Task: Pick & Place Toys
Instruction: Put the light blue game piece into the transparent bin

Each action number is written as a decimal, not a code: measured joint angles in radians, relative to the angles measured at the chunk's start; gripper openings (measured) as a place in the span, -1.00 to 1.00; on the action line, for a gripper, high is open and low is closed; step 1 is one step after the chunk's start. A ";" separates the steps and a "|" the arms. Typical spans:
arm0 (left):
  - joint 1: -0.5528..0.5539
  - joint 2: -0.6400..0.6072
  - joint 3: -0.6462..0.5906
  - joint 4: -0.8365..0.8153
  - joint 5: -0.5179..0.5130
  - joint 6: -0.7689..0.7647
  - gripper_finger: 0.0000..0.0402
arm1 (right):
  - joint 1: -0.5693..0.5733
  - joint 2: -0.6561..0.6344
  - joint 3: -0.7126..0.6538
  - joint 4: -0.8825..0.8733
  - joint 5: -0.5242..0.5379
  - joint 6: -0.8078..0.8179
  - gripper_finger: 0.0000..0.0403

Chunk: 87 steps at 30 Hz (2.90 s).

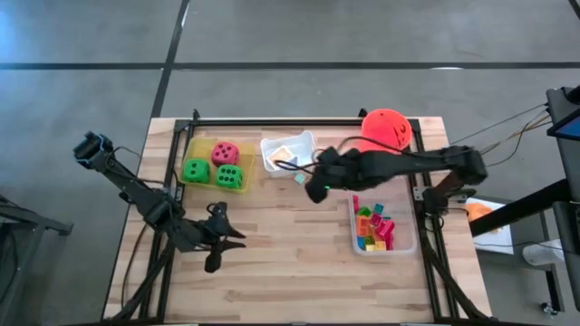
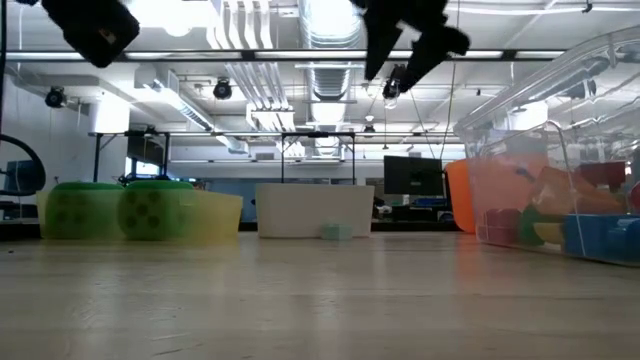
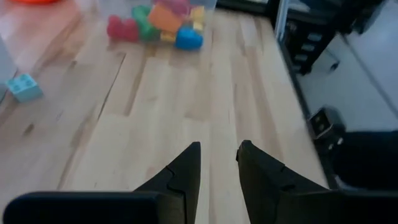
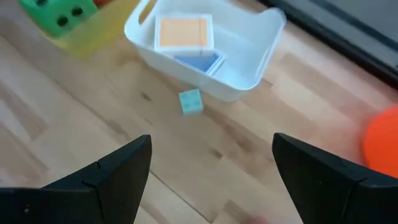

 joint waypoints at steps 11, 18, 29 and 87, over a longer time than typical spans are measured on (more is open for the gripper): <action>-0.001 -0.011 -0.001 -0.087 0.016 -0.035 -0.49 | -0.089 0.289 0.094 0.014 -0.148 -0.077 0.63; -0.002 -0.011 -0.001 -0.088 0.028 -0.043 -0.49 | -0.133 0.418 0.159 0.047 -0.207 -0.147 0.63; -0.002 -0.011 -0.006 -0.115 0.031 -0.081 -0.49 | -0.192 0.546 0.233 0.080 -0.254 -0.223 0.63; -0.002 -0.011 -0.006 -0.117 0.035 -0.098 -0.49 | -0.277 0.542 0.049 0.301 -0.335 -0.247 -0.35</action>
